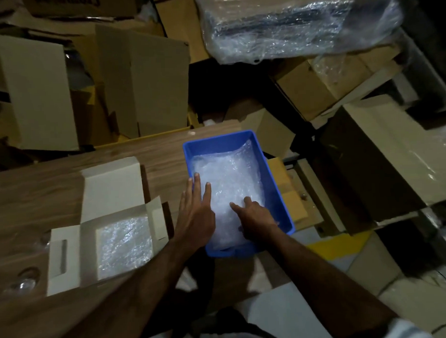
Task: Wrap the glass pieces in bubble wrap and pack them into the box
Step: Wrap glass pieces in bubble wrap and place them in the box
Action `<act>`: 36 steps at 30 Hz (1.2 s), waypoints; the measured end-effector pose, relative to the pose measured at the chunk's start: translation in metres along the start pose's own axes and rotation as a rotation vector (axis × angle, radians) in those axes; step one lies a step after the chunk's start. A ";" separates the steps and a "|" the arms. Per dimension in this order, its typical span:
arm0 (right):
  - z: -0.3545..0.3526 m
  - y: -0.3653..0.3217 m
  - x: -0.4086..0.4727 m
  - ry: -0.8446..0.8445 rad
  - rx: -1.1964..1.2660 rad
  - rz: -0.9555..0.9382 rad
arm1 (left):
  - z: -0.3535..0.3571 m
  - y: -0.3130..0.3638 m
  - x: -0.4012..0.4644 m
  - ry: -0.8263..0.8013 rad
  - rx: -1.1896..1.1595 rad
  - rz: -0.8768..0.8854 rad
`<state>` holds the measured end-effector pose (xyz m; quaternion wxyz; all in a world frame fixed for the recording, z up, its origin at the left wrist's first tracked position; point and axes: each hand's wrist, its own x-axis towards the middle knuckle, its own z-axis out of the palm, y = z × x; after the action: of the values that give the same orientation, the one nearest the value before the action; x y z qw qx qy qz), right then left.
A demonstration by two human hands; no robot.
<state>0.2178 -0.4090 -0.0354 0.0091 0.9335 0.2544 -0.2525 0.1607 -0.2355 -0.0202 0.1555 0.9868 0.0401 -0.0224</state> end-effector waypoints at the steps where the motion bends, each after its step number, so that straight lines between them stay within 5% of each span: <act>1: 0.001 0.001 0.003 0.027 0.000 -0.023 | 0.001 -0.001 0.001 -0.010 -0.002 -0.001; 14: -0.004 0.008 0.001 0.367 0.009 -0.145 | -0.001 0.003 0.001 -0.039 -0.020 -0.018; 26: -0.007 0.015 -0.021 0.601 0.271 -0.136 | -0.007 0.003 -0.003 -0.064 -0.051 -0.033; 36: -0.007 0.021 -0.037 0.840 0.333 -0.266 | -0.011 0.007 -0.001 0.083 -0.184 0.045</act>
<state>0.2033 -0.4440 -0.0139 -0.2768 0.9029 0.3097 0.1109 0.1611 -0.2382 -0.0073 0.2440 0.9691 0.0262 0.0257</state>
